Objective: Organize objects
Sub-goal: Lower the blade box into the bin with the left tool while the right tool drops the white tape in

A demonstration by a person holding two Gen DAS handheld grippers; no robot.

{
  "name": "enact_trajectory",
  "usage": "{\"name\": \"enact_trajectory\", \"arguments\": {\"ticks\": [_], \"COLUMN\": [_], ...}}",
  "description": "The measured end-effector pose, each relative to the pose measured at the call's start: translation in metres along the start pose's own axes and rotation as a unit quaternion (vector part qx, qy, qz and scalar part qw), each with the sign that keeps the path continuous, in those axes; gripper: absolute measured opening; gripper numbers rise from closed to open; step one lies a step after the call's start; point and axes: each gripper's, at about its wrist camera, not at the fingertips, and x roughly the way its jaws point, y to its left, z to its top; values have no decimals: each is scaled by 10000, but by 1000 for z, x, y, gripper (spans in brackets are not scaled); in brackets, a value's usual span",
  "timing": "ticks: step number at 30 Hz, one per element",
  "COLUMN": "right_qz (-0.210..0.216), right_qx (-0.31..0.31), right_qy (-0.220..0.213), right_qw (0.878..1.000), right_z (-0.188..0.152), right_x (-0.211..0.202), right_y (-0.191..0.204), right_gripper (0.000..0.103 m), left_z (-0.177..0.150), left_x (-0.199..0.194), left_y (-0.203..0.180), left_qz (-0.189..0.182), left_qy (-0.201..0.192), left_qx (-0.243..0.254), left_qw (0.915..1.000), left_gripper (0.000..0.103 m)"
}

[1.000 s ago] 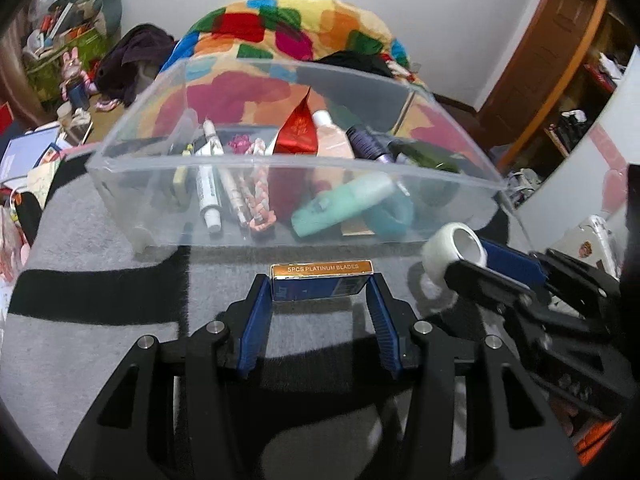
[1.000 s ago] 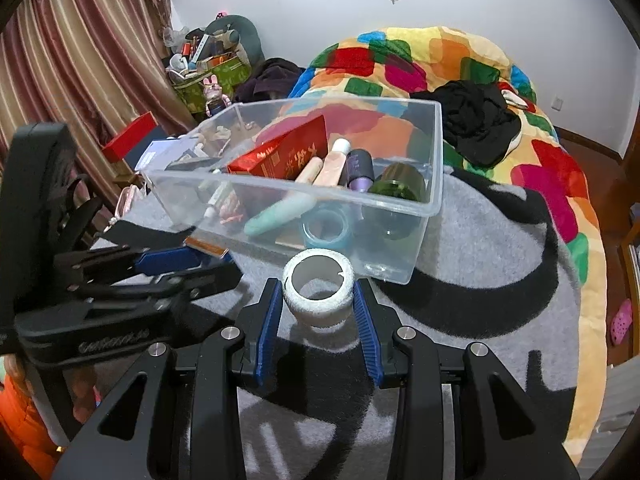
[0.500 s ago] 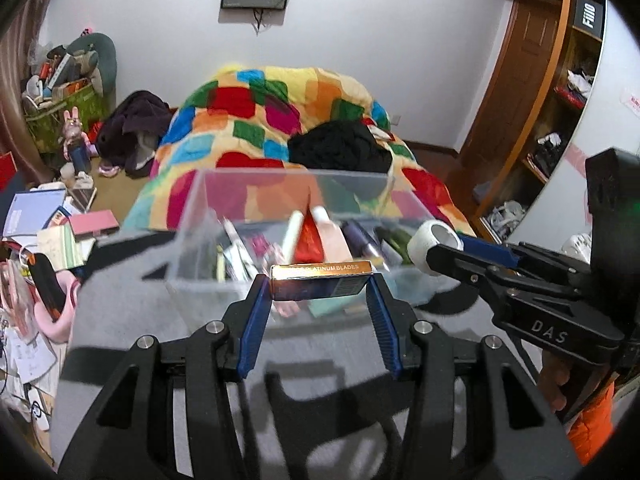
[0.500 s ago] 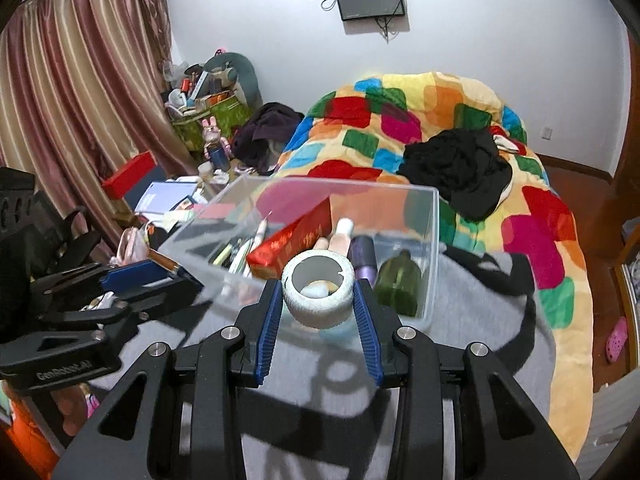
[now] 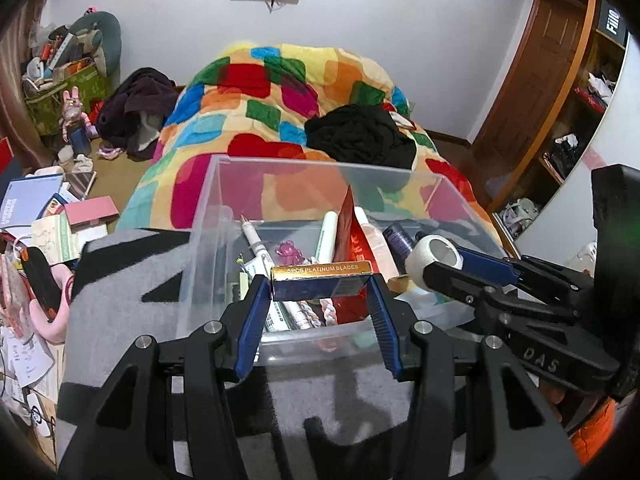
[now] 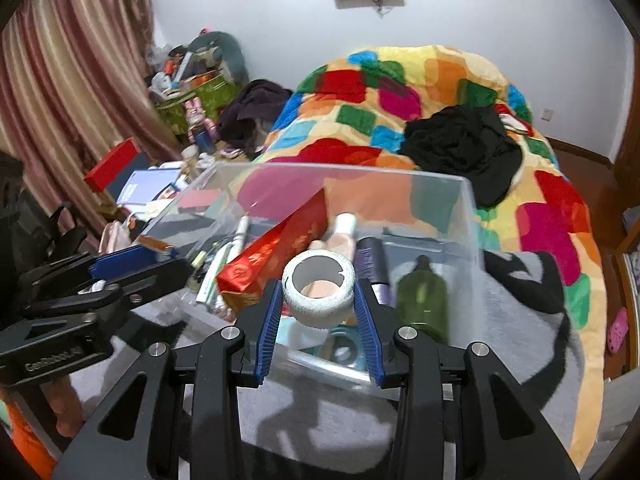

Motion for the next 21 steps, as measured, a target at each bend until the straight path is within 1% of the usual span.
{"name": "enact_trajectory", "arguments": {"ticks": [1,4,12,15,17,19,21], "right_qz": [-54,-114,-13,-10,-4,-2,13], "right_qx": [-55,-150,-110,-135,-157,-168,-182], "right_qy": [-18,-79,-158,-216,-293,-380,-439], "right_qw": [10000,9998,9998,9997,9994,9991,9989], "right_z": [-1,-3,-4,-7,-10,-13,-17], "right_x": [0,-5,-24,-35,-44,-52,-60], "right_y": [3,5,3,4,5,7,8], "right_gripper": [35,43,44,46,53,55,56], "left_z": [-1,-2,-8,-12,-15,-18,-22], "left_x": [0,-2,-15,-25,-32,-39,-47], "left_y": [0,-4,-15,-17,-18,-17,-16], "left_qz": [23,25,22,-2,9,-1,-37], "left_qy": [-34,-53,-119,-212,-325,-457,-555], "left_qx": [20,115,350,427,458,478,485], "left_qw": [10000,9999,9993,9989,9984,9978,9973], "left_gripper": [49,49,51,58,66,69,71]}}
